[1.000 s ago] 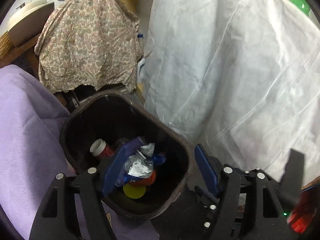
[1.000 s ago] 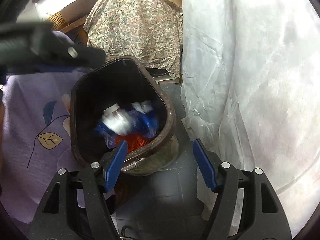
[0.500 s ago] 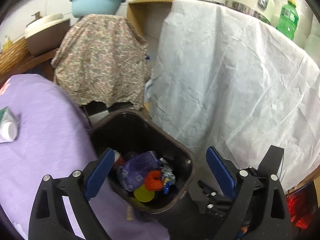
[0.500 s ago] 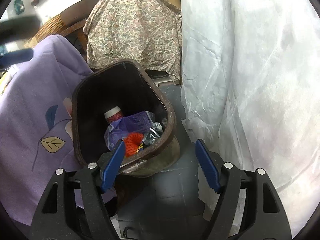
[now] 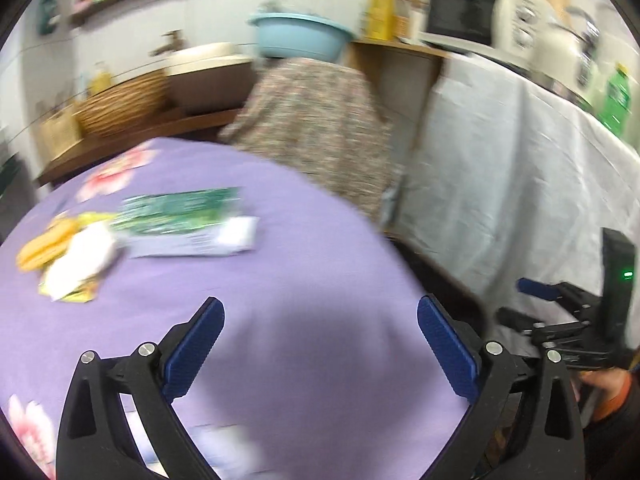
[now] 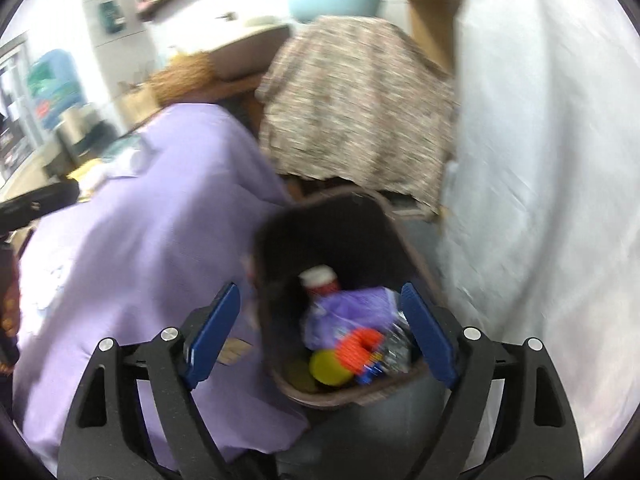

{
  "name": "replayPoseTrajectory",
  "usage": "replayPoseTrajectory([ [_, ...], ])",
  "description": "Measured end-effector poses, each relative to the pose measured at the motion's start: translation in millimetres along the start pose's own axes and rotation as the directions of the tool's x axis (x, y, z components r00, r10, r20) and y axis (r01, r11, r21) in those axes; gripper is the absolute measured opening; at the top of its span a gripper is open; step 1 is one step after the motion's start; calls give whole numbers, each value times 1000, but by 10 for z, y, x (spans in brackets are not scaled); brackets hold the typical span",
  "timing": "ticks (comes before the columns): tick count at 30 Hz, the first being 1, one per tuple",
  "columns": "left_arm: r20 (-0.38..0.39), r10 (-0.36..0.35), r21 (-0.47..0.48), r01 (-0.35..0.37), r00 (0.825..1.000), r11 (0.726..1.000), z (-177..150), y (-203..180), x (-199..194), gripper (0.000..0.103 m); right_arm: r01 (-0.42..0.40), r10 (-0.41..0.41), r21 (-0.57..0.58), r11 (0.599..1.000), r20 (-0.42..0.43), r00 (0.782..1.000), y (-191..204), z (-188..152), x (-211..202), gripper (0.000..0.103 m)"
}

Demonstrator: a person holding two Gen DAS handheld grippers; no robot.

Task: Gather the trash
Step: 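Move both grippers back from the bin toward the table, then grasp the yellow foam net with the left gripper while the right gripper grasps the green carton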

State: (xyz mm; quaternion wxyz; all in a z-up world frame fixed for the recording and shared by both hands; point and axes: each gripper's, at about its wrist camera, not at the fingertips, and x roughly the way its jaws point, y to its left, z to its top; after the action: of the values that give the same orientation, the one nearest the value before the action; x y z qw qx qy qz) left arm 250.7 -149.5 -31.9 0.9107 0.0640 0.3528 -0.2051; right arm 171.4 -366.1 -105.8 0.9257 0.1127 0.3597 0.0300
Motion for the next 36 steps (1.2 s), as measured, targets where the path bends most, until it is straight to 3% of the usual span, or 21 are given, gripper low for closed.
replayPoseTrajectory([
  [6, 8, 151, -89, -150, 988, 985, -126, 822, -201, 96, -103, 107, -176, 979, 15, 994, 639, 306, 44, 82],
  [12, -4, 319, -179, -315, 948, 932, -127, 1848, -309, 96, -157, 164, -293, 943, 1, 986, 1152, 481, 58, 84],
  [15, -4, 327, -218, -320, 945, 922, -38, 2285, -311, 96, -166, 172, -325, 931, -11, 985, 1341, 512, 85, 84],
  [21, 20, 324, -199, -314, 946, 929, 162, 2629, -56, 95, -189, 189, -348, 918, -36, 981, 1577, 592, 157, 84],
  [23, 9, 305, -212, -296, 952, 931, 183, 2728, 93, 90, -188, 187, -360, 914, -37, 982, 1651, 621, 168, 84],
  [25, -11, 273, -223, -268, 962, 937, 184, 2791, 239, 71, -189, 189, -371, 909, -36, 981, 1726, 657, 174, 84],
  [27, -28, 234, -240, -234, 972, 942, 172, 2816, 328, 58, -190, 191, -387, 903, -35, 981, 1814, 698, 188, 84],
  [30, -33, 199, -239, -201, 979, 950, 148, 2770, 361, 24, -185, 190, -408, 894, -28, 981, 1933, 750, 224, 84],
  [36, 51, 231, -243, -212, 972, 947, 106, 2655, -2, 19, -198, 206, -448, 872, -31, 978, 2175, 895, 365, 84],
])
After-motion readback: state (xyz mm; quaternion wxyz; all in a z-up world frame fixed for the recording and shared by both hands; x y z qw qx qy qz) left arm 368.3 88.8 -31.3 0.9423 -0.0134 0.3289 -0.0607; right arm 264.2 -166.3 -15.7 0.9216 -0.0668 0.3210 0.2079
